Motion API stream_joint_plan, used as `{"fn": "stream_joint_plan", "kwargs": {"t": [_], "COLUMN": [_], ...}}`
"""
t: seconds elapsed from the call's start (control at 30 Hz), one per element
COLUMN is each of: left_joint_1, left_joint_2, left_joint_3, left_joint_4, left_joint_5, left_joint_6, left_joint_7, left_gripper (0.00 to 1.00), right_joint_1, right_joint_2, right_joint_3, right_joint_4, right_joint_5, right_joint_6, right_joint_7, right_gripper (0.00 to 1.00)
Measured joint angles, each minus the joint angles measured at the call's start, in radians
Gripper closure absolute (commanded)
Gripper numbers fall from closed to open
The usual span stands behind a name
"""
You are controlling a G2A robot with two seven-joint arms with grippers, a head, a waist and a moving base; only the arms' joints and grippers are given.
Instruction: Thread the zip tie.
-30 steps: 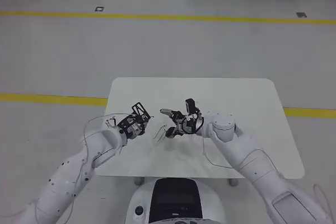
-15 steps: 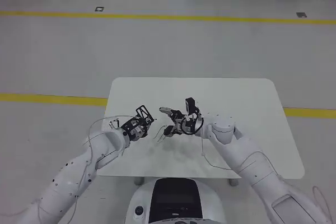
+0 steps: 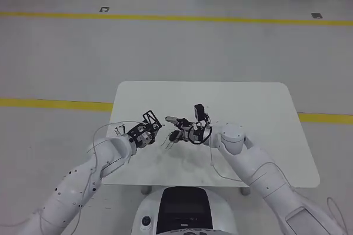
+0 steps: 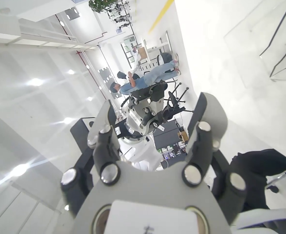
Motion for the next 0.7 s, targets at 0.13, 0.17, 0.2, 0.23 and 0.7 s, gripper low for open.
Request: {"fn": "stream_joint_plan", "kwargs": {"t": [0.13, 0.17, 0.2, 0.23, 0.7], "left_joint_1": [0.0, 0.0, 0.0, 0.0, 0.0], "left_joint_2": [0.0, 0.0, 0.0, 0.0, 0.0], "left_joint_3": [0.0, 0.0, 0.0, 0.0, 0.0], "left_joint_4": [0.0, 0.0, 0.0, 0.0, 0.0], "left_joint_5": [0.0, 0.0, 0.0, 0.0, 0.0], "left_joint_6": [0.0, 0.0, 0.0, 0.0, 0.0], "left_joint_7": [0.0, 0.0, 0.0, 0.0, 0.0], "left_gripper": [1.0, 1.0, 1.0, 1.0, 1.0], "right_joint_1": [-0.001, -0.001, -0.001, 0.0, 0.035], "right_joint_2": [0.0, -0.001, -0.001, -0.002, -0.02], "right_joint_3": [-0.001, -0.002, -0.003, -0.004, -0.027], "right_joint_4": [-0.001, -0.001, -0.001, -0.001, 0.036], "right_joint_5": [-0.003, -0.003, -0.004, -0.005, 0.006], "right_joint_6": [-0.002, -0.003, -0.003, -0.005, -0.023], "right_joint_7": [0.009, 0.01, 0.01, 0.01, -0.008], "right_gripper": [0.73, 0.73, 0.73, 0.73, 0.88]}}
